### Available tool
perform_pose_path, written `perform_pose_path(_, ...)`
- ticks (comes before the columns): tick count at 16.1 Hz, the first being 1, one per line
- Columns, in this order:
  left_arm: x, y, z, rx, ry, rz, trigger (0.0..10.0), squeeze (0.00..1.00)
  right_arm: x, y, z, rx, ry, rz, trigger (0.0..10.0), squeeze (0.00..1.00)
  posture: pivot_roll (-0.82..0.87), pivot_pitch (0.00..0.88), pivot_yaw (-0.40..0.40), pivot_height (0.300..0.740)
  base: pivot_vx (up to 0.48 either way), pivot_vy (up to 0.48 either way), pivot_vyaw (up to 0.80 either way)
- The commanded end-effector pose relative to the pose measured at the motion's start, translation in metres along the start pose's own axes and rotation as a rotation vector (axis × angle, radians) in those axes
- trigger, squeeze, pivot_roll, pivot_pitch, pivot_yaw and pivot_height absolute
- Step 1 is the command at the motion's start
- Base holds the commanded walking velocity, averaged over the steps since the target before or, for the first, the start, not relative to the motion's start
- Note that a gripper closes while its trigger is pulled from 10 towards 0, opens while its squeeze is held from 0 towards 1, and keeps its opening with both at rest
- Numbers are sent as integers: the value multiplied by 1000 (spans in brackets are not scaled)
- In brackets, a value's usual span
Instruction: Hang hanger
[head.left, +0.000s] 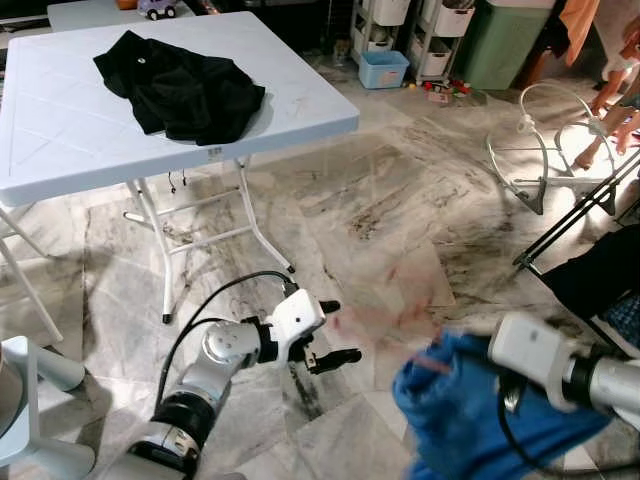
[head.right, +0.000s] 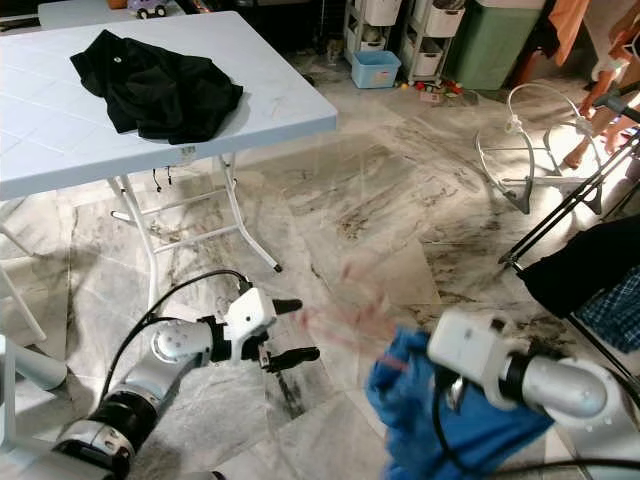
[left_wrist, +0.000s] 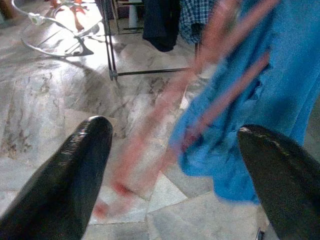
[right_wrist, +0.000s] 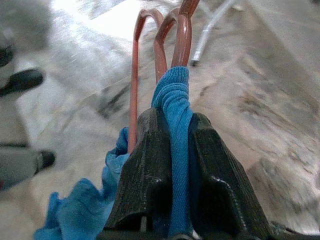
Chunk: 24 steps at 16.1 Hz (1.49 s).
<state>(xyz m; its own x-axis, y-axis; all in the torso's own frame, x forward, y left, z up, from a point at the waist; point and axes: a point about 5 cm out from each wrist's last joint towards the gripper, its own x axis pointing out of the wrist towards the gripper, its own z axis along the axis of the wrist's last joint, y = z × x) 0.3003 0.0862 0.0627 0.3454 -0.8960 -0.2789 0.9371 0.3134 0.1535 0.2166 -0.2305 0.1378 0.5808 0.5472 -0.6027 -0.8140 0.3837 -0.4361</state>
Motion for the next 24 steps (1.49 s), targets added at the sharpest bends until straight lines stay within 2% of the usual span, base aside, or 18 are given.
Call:
perform_pose_path(1,-1,7,4,26,23,-17,10000,1000,-4,-1,4,-61,-13,58,10000,0,57,103,-91,740,0,0,0)
perform_pose_path(3,-3,7,2,21,37,-35,10000,1000,-4,-3,5,-87,-25,70,10000,0,55,105,-89,740,0,0,0)
perform_pose_path(5,-2,3,0,41,51,-80,10000,1000,-3,-3,17,-134,-95,120,10000,0,48,106,-90,740,0,0,0)
perform_pose_path(7,1,-1,2,32,39,-135,10000,1000,-2,-8,28,-168,-152,100,10000,0,47,106,-91,740,0,0,0)
perform_pose_path(10,7,4,14,21,4,-193,10000,1000,-4,-8,44,-172,-229,127,10000,0,47,103,-86,740,0,0,0)
perform_pose_path(12,8,10,20,46,-6,-165,10000,1000,-7,-5,46,-168,-235,155,10000,0,44,100,-82,740,0,0,0)
perform_pose_path(13,8,15,26,34,-9,-187,4157,1000,-9,-4,45,-174,-225,156,10000,0,40,98,-80,740,0,0,0)
perform_pose_path(14,7,15,26,19,-13,-214,0,1000,-9,-5,44,-172,-222,152,10000,0,37,95,-77,740,0,0,0)
perform_pose_path(15,5,13,25,-17,-9,-290,0,0,-10,-6,42,-175,-208,139,10000,0,35,94,-75,740,0,0,0)
perform_pose_path(20,1,11,25,-55,-3,-399,0,0,-10,-8,39,-180,-190,126,10000,0,40,90,-77,740,0,0,0)
perform_pose_path(24,-2,13,25,-52,2,-402,0,0,-10,-12,36,-187,-175,109,10000,0,43,89,-78,740,0,0,0)
